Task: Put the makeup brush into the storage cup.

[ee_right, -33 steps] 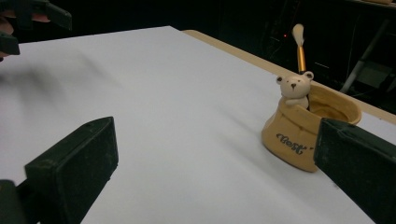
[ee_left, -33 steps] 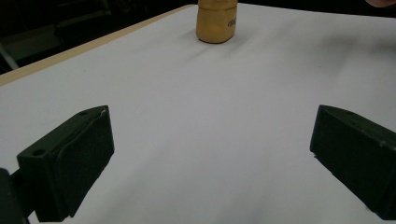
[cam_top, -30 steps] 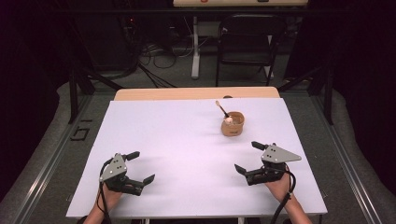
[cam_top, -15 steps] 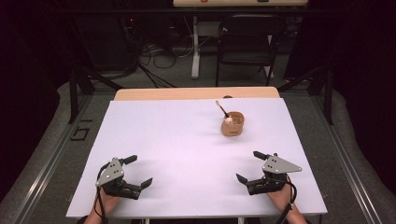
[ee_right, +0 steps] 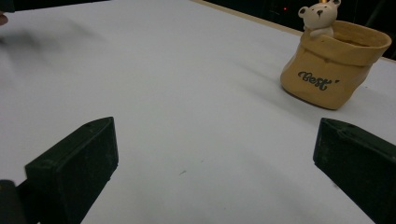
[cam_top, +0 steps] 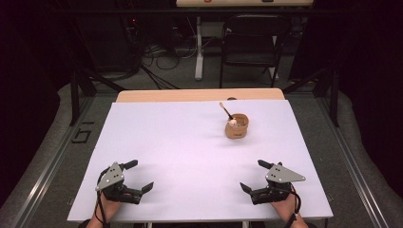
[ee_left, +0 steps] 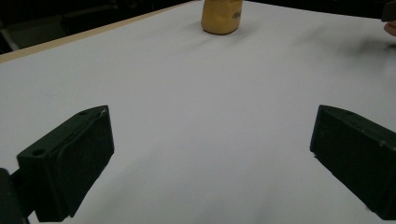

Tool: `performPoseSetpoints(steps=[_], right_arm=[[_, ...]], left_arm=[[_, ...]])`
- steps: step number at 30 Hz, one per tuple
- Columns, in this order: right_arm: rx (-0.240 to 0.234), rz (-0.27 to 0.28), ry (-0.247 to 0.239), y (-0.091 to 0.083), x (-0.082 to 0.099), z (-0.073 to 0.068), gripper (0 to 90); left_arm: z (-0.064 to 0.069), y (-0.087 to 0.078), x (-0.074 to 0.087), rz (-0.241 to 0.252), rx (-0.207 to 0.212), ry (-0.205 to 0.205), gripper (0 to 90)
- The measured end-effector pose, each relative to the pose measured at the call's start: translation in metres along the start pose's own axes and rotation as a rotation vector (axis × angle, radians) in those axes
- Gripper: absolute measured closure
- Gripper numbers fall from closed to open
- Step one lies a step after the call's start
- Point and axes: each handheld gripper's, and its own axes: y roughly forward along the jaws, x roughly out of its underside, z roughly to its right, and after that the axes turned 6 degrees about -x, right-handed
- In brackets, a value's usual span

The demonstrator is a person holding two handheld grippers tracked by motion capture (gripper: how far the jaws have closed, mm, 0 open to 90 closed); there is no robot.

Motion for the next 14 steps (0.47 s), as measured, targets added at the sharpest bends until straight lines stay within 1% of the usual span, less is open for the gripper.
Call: performPoseSetpoints(steps=[1,2,4,6,9,14], right_arm=[[0.0,-0.01,-0.005,0.0013,0.0001,0.0001,0.0],[-0.002,-0.012,-0.006,0.0019,0.0001,0.0001,0.0],[-0.003,-0.016,-0.004,0.003,-0.0001,0.0011,0.0],[-0.003,-0.016,0.0,0.0027,-0.0003,0.0018,0.0],[-0.004,-0.014,0.001,0.0028,0.0,0.0024,0.0],[0.003,-0.011,-0.001,0.0025,-0.0002,0.0029,0.0]], left_arm=[[0.0001,0.0003,-0.0002,-0.003,-0.002,0.007,0.0],[0.0002,0.0016,-0.0003,-0.001,0.005,0.013,0.0],[0.0013,0.0031,-0.0013,-0.012,-0.007,0.032,0.0],[0.0019,0.004,-0.002,-0.013,-0.009,0.041,0.0],[0.0018,0.0061,-0.0021,-0.019,-0.003,0.042,0.0],[0.002,0.0079,-0.0024,-0.027,-0.005,0.043,0.0]])
